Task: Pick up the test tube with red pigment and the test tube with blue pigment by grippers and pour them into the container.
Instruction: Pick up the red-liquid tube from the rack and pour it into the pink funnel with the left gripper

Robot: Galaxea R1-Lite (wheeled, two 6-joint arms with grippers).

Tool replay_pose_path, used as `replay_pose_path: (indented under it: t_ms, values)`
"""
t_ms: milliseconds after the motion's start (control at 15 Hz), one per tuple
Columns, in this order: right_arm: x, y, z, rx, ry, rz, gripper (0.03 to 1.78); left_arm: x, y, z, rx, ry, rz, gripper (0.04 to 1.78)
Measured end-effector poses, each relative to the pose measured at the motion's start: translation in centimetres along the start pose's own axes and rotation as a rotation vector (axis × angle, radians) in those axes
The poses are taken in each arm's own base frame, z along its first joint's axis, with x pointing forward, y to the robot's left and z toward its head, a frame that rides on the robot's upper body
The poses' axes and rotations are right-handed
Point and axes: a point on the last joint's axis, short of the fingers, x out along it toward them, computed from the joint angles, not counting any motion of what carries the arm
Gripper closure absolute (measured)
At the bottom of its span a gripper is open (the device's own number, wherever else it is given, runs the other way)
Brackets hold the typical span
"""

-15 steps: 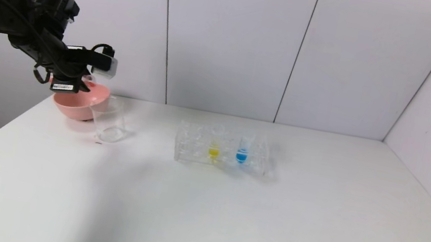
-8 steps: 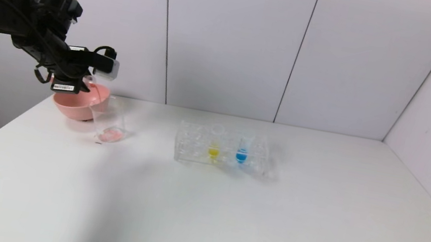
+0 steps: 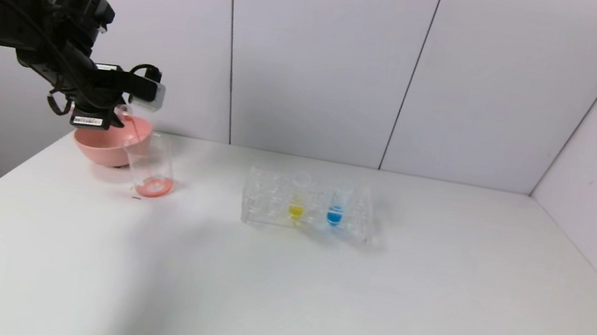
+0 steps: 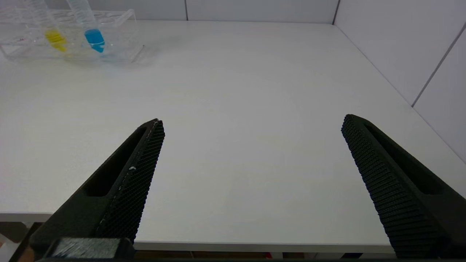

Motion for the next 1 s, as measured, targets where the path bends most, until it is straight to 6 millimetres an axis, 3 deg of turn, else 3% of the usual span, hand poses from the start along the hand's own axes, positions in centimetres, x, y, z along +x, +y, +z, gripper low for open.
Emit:
replay_pose_path:
  t_ms: [1000]
  values:
    - [0.00, 0.00, 0.00, 0.000, 0.000, 0.000, 0.04, -0.06, -0.05, 0.07, -0.010, 0.003, -0.006, 1.35]
